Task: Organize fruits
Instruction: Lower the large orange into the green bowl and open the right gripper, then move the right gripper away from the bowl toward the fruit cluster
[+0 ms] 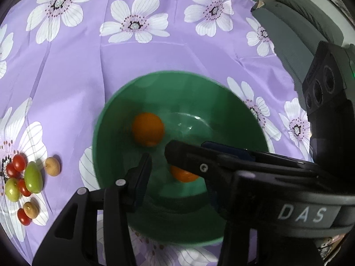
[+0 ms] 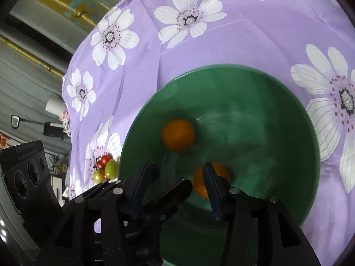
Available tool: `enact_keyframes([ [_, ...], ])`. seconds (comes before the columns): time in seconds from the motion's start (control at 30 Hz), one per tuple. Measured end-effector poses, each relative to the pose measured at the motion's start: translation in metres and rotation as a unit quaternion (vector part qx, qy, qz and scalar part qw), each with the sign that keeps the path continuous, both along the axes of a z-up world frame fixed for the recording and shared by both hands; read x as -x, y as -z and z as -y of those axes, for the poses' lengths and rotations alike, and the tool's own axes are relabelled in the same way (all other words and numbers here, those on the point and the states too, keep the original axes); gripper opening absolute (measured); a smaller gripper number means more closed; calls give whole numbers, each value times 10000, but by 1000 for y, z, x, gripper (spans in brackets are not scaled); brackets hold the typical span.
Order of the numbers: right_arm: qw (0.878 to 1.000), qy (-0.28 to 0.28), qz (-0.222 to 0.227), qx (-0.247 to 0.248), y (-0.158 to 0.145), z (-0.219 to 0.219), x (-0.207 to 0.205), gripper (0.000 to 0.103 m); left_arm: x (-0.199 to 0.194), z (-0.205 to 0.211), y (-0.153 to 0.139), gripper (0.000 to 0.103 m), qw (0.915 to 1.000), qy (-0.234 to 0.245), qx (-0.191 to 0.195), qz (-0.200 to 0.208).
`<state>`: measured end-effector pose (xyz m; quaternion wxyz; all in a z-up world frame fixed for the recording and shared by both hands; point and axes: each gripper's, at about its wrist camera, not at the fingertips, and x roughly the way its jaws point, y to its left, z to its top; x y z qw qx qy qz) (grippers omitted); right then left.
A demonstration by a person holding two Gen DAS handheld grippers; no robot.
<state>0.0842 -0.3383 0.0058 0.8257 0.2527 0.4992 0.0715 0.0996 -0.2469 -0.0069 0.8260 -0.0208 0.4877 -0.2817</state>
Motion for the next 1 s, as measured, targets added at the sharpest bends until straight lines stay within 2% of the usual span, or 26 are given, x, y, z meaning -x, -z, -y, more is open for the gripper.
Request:
enact_keyframes([
  [0.1, 9998, 54, 196, 3, -10, 0, 6, 63, 4, -6, -11, 50, 9999, -27, 103, 102],
  [0.27, 9983, 121, 568, 94, -29, 0, 18, 68, 13, -28, -30, 53, 9987, -186, 338, 346],
  [0.37, 9965, 178, 812, 84, -39, -1, 23, 73, 17, -50, -42, 55, 9967, -431, 480, 490],
  [0.5, 9942, 182, 1043, 180, -50, -7, 27, 73, 23, -91, -57, 59, 9908, -947, 601, 762],
  [0.73, 9903, 118, 1323, 405, -56, -35, 28, 73, 44, -187, -62, 62, 9705, -2036, 729, 1065],
  [0.87, 9887, -6, 1394, 545, -54, -61, 29, 73, 58, -244, -49, 62, 9567, -2660, 632, 999],
  [1.0, 9862, -268, 1504, 639, -48, -98, 29, 73, 76, -287, -27, 62, 9465, -3042, 597, 900],
])
